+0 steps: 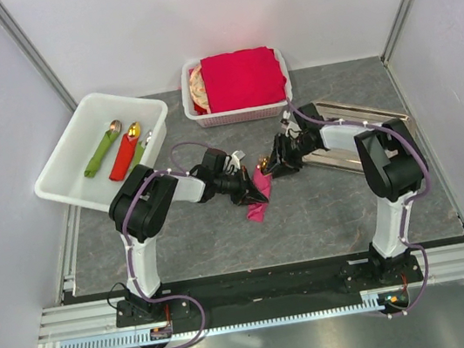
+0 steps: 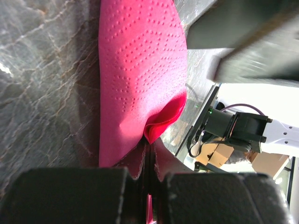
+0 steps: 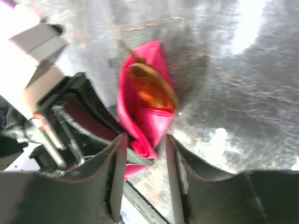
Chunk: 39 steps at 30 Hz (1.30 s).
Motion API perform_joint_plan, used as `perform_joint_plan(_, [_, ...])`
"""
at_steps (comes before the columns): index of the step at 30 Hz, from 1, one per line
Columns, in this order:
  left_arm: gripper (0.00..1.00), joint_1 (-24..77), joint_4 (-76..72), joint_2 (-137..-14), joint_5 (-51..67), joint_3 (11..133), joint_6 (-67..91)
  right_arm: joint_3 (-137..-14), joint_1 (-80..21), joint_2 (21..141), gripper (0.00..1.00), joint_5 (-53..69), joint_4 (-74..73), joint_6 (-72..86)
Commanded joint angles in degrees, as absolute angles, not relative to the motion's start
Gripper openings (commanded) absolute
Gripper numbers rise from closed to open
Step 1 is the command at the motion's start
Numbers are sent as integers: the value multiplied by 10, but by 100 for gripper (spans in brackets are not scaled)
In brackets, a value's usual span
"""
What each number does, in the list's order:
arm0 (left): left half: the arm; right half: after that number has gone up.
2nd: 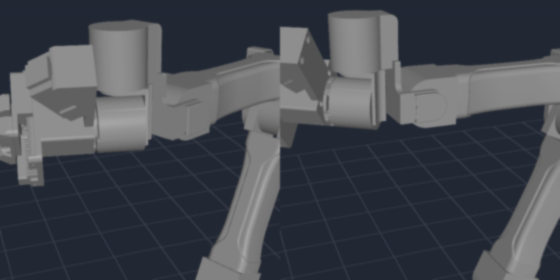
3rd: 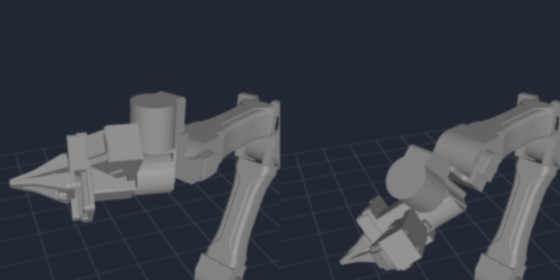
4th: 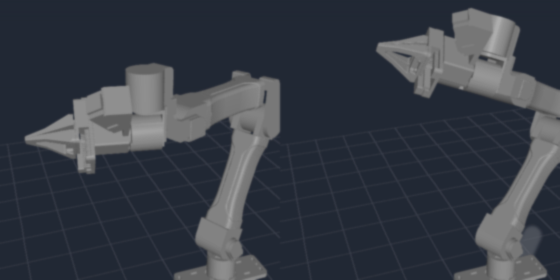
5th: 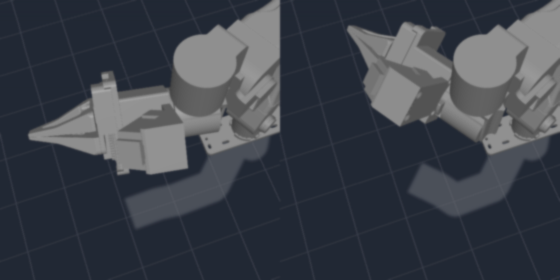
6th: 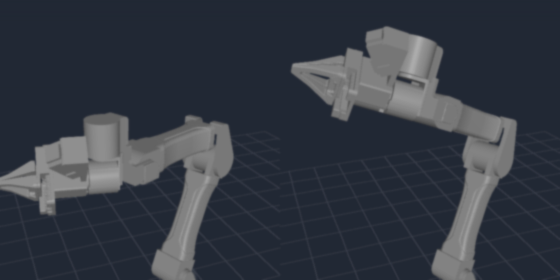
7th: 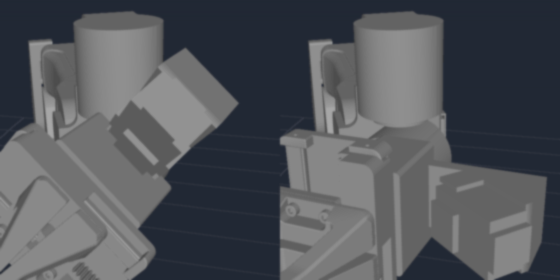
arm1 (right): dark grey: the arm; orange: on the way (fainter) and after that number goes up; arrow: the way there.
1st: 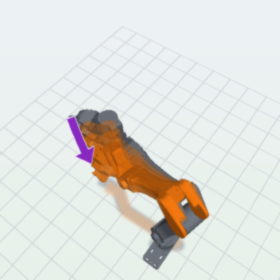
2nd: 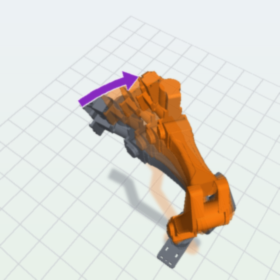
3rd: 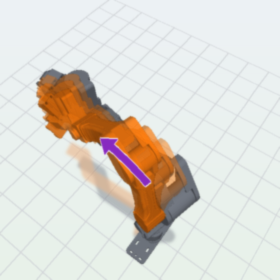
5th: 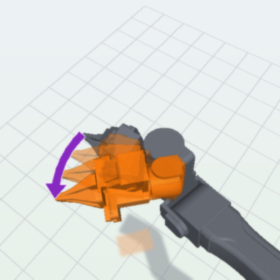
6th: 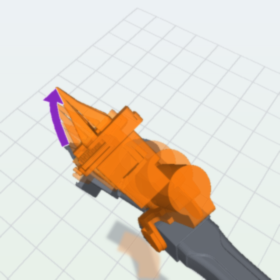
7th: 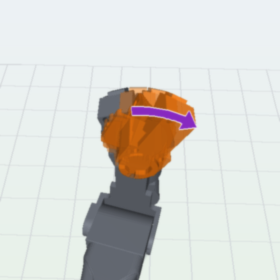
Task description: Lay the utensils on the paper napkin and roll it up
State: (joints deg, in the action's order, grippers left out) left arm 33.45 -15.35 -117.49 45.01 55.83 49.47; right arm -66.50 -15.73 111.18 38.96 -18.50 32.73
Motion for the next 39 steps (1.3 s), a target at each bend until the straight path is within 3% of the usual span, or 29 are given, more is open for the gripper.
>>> perform_joint_plan(1, [2, 332, -92, -1186, 391, 554, 468, -667, -158, 1079, 50, 417, -157, 340])
perform_joint_plan(13, [3, 333, -76, -1182, 388, 563, 449, -645, -188, 1115, 48, 377, -142, 338])
perform_joint_plan(21, [6, 337, -66, -1177, 390, 577, 425, -638, -195, 1134, 29, 362, -143, 331])
perform_joint_plan(28, [28, 339, -70, -1138, 419, 577, 405, -642, -194, 1158, 0, 329, -163, 314])
perform_joint_plan(39, [58, 329, -139, -1017, 531, 521, 437, -638, -192, 1172, 0, 320, -167, 297])
